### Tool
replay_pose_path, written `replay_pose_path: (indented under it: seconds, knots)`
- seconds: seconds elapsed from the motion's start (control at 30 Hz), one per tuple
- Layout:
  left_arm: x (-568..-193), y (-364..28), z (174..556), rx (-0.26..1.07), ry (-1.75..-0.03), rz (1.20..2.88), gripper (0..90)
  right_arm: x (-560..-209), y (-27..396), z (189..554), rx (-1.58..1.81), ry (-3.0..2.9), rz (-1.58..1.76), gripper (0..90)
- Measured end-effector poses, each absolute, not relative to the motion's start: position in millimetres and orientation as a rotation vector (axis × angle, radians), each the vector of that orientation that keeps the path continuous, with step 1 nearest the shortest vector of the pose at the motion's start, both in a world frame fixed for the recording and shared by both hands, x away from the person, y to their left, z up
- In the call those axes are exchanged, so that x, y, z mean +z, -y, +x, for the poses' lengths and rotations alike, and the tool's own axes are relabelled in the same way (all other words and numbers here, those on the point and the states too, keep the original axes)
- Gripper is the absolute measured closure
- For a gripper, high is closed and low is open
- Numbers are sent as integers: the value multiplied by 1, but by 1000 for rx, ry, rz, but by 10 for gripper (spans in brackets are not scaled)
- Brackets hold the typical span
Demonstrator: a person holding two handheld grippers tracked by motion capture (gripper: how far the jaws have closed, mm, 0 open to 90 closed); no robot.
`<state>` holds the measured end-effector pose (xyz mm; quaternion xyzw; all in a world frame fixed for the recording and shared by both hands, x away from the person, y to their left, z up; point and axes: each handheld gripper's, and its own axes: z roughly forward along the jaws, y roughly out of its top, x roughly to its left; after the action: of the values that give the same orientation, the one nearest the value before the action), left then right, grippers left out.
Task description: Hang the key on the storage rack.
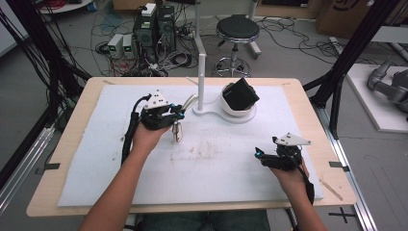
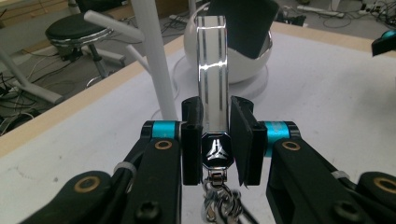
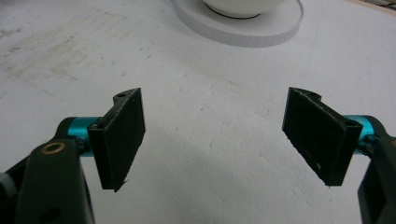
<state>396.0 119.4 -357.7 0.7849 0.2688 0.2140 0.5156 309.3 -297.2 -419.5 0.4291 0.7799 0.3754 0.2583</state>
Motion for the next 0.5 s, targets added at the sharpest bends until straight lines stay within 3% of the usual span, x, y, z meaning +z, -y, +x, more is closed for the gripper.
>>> replay_pose_path:
  seconds: [0.5]
  knots:
    - [-314, -106, 405, 530, -579, 1836, 746, -420, 294, 312, 1023, -2122, 1156, 215]
